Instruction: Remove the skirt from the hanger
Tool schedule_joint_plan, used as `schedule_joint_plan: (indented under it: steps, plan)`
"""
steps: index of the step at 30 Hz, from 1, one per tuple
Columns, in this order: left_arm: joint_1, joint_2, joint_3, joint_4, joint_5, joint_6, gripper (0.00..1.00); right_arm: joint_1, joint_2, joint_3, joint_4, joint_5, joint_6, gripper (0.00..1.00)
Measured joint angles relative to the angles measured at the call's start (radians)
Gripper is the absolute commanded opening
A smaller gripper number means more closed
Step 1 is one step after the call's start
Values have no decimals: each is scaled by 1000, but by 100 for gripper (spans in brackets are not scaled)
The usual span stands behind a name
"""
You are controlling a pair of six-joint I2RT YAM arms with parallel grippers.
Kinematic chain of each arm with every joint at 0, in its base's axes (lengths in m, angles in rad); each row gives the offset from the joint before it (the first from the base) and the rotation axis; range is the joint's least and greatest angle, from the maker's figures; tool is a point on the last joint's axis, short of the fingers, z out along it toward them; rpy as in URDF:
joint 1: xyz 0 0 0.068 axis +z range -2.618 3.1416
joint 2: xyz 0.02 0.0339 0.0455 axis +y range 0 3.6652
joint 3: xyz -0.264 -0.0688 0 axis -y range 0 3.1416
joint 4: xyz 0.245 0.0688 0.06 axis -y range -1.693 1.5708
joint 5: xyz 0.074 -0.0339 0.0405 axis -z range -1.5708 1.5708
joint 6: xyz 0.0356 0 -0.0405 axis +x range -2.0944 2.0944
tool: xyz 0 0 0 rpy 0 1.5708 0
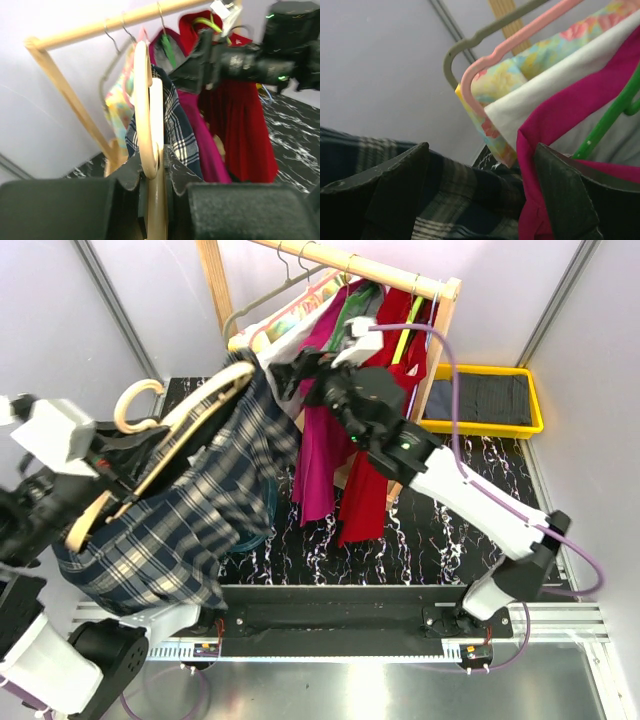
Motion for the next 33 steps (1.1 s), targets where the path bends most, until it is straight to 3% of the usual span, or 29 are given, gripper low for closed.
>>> schedule_joint_plan:
  steps: [5, 15, 28, 33]
  plan:
    - [0, -6, -93, -26, 17, -14, 0, 0, 34, 48, -40, -70, 75, 93]
    - [0, -13, -100, -37, 34, -19, 0, 0, -71, 51, 28, -142, 184, 92]
    - [0, -16, -100, -37, 35, -18, 0, 0, 37, 97, -53, -203, 250, 87]
    - [0, -16, -100, -37, 35, -18, 0, 0, 41, 97, -70, -212, 259, 80]
